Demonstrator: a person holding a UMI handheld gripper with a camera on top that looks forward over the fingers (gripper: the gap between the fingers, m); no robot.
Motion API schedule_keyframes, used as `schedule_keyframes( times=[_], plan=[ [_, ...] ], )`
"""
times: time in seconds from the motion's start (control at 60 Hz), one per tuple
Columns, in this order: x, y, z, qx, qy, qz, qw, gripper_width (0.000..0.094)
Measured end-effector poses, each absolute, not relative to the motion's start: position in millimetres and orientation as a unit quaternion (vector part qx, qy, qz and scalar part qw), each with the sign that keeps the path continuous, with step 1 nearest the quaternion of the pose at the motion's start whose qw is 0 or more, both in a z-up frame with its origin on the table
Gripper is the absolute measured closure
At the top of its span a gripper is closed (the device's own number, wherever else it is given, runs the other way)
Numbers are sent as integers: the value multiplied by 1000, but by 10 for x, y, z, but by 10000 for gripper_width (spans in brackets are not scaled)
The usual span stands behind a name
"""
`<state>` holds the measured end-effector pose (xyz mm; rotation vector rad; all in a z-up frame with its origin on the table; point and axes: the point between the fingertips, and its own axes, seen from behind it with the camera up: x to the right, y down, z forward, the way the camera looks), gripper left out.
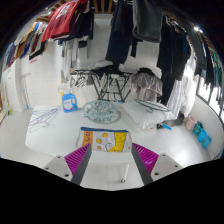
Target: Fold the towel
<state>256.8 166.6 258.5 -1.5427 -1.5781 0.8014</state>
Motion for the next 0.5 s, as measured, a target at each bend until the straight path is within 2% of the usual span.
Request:
schedule_keyframes(
  times=[0.217, 0.5],
  plan=[
    [2356, 1035, 2382, -581, -656, 331, 351, 88],
    [1791, 98, 1940, -568, -672, 347, 324, 87]
  ],
)
